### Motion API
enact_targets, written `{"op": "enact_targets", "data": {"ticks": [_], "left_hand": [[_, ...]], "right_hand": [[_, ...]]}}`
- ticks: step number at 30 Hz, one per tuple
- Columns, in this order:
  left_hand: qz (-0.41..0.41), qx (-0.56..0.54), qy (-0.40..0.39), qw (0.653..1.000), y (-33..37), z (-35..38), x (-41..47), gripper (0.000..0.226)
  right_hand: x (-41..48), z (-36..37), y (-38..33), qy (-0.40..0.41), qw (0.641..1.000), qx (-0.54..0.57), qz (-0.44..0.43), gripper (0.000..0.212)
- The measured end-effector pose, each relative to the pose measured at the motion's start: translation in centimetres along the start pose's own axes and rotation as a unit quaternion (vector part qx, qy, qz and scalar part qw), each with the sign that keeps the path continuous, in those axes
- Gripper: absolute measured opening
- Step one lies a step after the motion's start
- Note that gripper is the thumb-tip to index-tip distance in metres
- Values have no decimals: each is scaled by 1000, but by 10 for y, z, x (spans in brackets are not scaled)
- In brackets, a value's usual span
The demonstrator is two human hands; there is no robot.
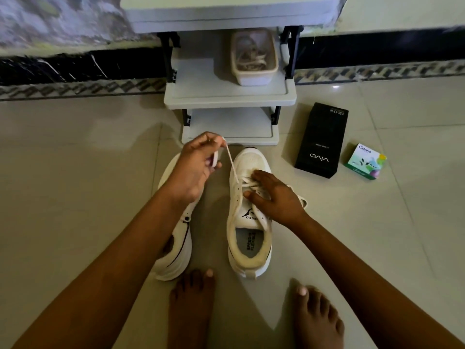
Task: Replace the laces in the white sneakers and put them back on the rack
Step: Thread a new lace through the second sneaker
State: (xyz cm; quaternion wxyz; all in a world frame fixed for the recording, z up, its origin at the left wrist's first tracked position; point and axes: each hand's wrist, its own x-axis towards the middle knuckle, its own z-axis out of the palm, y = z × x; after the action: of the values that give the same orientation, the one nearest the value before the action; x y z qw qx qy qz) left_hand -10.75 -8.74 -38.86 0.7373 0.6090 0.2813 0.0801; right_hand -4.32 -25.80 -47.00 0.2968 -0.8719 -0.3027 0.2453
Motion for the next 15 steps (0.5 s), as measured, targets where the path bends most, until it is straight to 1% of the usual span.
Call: {"op": "enact_targets", "data": {"ticks": [1, 3, 4, 6, 7, 8, 10, 11, 13, 14, 15], "left_hand": [[-1, -1, 16, 1000, 2, -2, 2, 21], [-22, 84, 39, 995, -5, -2, 5, 13], [-36, 148, 34, 988, -15, -1, 5, 13], [-60, 281, -13, 958, -39, 4, 1, 25], [-58, 319, -31, 946, -49, 7, -2, 28], [-43, 332, -33, 942, -57, 12, -4, 29], [-4, 338, -6, 941, -61, 20, -6, 24], [9, 359, 6, 933, -61, 22, -4, 21], [20, 427, 19, 904, -59, 25, 3, 20], [16, 438, 25, 898, -56, 24, 5, 21], [0, 410, 29, 912, -52, 23, 6, 22]], "right_hand": [[0, 0, -1, 0, 1000, -1, 1, 63], [-1, 1, -2, -1, 1000, -4, -1, 63], [-1, 1, -2, -2, 1000, -4, -2, 63], [0, 1, -1, -1, 1000, -7, -4, 62], [0, 2, -1, 2, 1000, -12, -4, 62], [1, 2, -1, 4, 1000, -16, -3, 62], [0, 3, -2, 5, 1000, -19, 0, 61], [0, 3, -3, 6, 1000, -19, -1, 61], [-1, 3, -3, 8, 1000, -17, -3, 60], [-1, 2, -3, 9, 1000, -16, -5, 60], [-1, 1, -2, 9, 1000, -17, -7, 60]]}}
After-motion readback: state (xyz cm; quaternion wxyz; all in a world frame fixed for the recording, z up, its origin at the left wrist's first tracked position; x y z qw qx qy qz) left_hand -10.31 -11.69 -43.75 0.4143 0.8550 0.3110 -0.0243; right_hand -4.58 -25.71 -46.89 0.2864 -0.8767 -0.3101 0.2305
